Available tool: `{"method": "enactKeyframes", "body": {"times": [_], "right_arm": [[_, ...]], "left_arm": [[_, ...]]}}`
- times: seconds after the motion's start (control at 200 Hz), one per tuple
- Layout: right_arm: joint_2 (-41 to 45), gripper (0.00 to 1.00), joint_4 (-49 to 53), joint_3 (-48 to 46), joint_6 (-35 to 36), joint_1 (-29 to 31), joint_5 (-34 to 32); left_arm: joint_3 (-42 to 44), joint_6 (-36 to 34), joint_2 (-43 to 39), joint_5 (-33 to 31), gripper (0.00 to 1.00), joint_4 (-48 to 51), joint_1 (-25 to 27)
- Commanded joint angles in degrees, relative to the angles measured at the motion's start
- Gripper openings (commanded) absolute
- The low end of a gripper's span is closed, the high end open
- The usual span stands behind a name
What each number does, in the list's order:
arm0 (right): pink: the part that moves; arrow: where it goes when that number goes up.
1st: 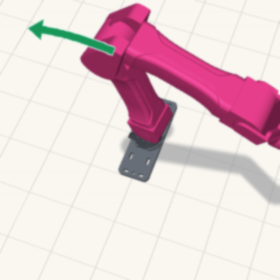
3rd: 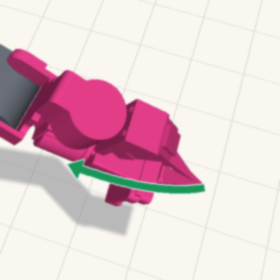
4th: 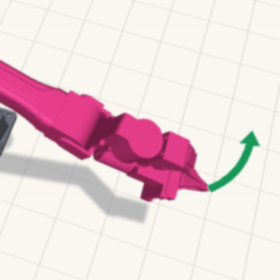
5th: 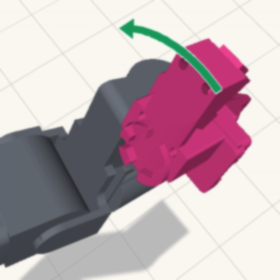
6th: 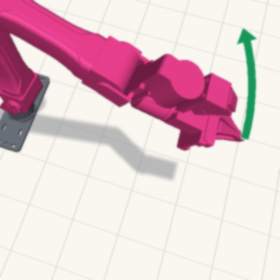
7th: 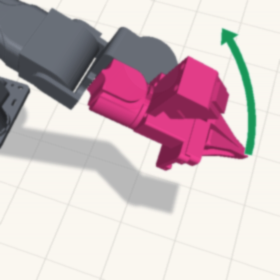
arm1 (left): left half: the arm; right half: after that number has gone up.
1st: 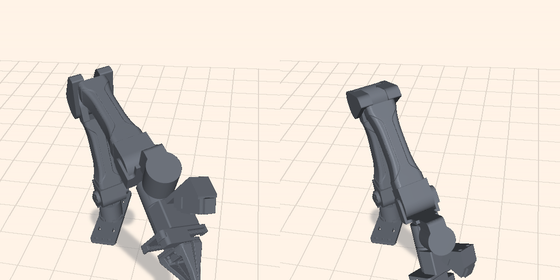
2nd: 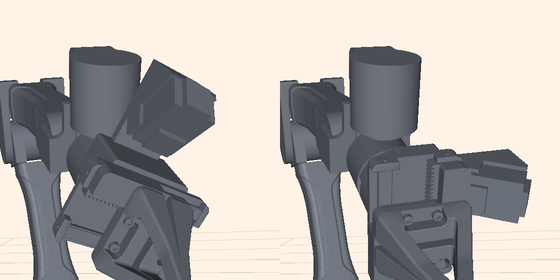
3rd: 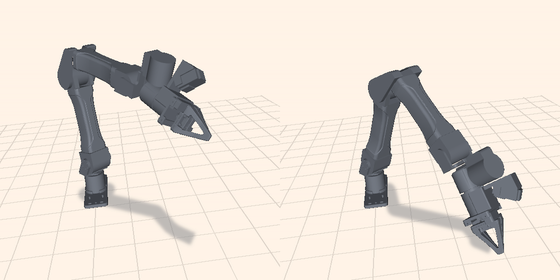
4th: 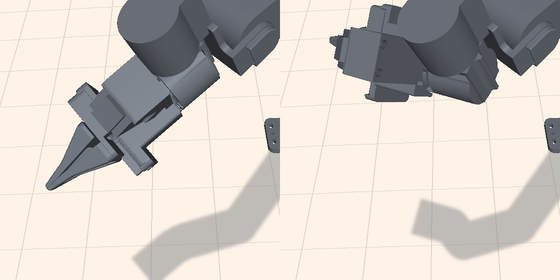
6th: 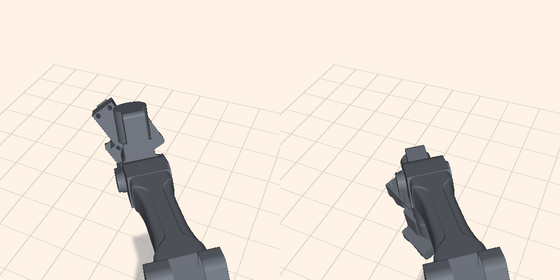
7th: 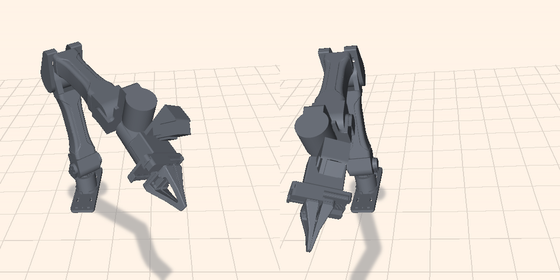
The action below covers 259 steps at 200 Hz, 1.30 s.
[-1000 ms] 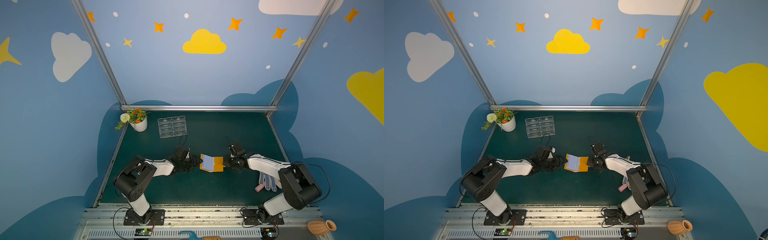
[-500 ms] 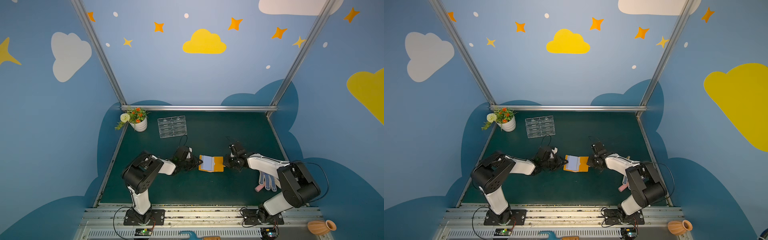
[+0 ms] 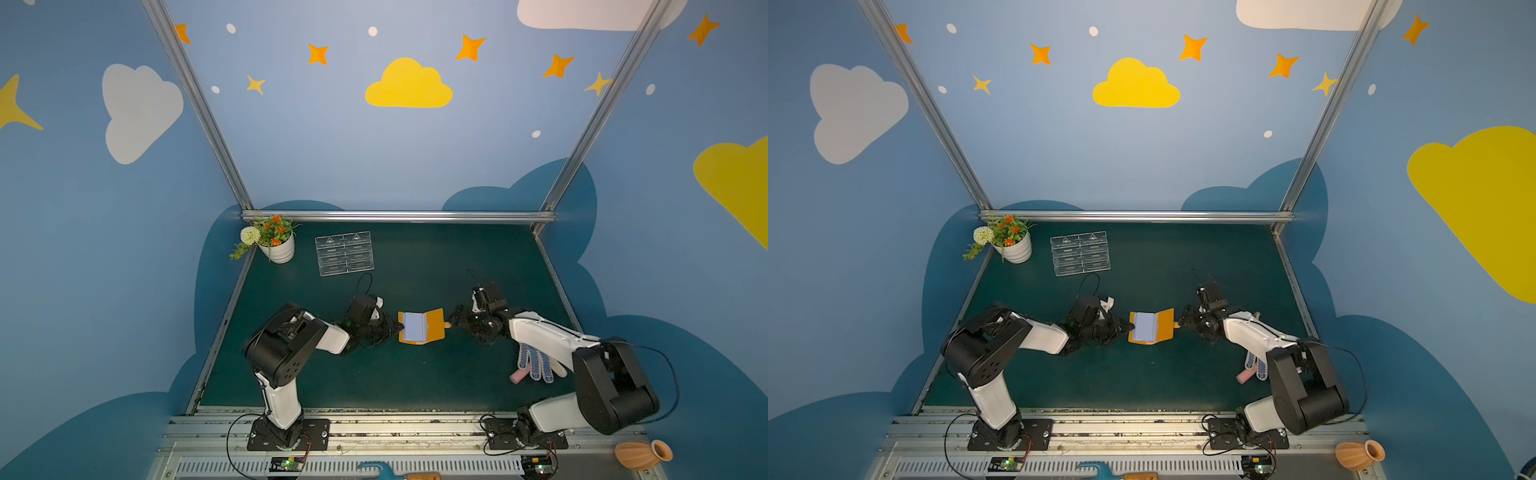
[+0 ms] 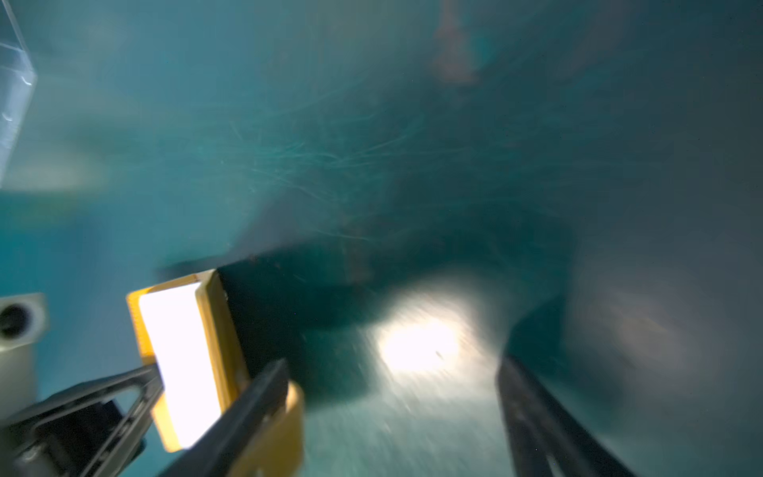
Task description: Take the credit cards out of the card holder
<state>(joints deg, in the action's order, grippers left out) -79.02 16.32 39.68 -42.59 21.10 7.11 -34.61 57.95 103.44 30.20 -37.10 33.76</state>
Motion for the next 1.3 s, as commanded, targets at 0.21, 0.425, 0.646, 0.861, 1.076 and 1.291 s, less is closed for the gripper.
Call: {"method": "enactKeyframes", "body": {"times": [0.21,0.425,0.646,0.861,1.076,1.291], "right_arm": [[15.0,0.87,11.5,5.7,3.3,-2.9,10.2],[6.4,0.87,19.4,18.2,3.5,10.0,6.9],[-8.0,0.87,19.2,24.9,3.2,16.0,5.4],[-16.6,0.87,16.2,27.4,3.4,17.6,6.4],[-20.7,0.87,17.2,29.3,4.3,18.2,5.9],[-23.2,0.87,17.9,29.7,4.4,18.5,4.5]], "left_arm": [[0.6,0.6,-2.1,0.2,0.05,-0.9,0.1],[0.4,0.3,-3.4,-0.4,0.04,0.0,0.6],[0.3,0.1,-3.0,-1.1,0.04,0.3,1.1],[0.6,-0.1,-3.7,-1.2,0.04,0.6,1.2],[0.2,-0.2,-3.7,-1.0,0.04,0.7,1.2],[0.6,0.1,-3.8,-1.0,0.04,-0.1,1.2]]}}
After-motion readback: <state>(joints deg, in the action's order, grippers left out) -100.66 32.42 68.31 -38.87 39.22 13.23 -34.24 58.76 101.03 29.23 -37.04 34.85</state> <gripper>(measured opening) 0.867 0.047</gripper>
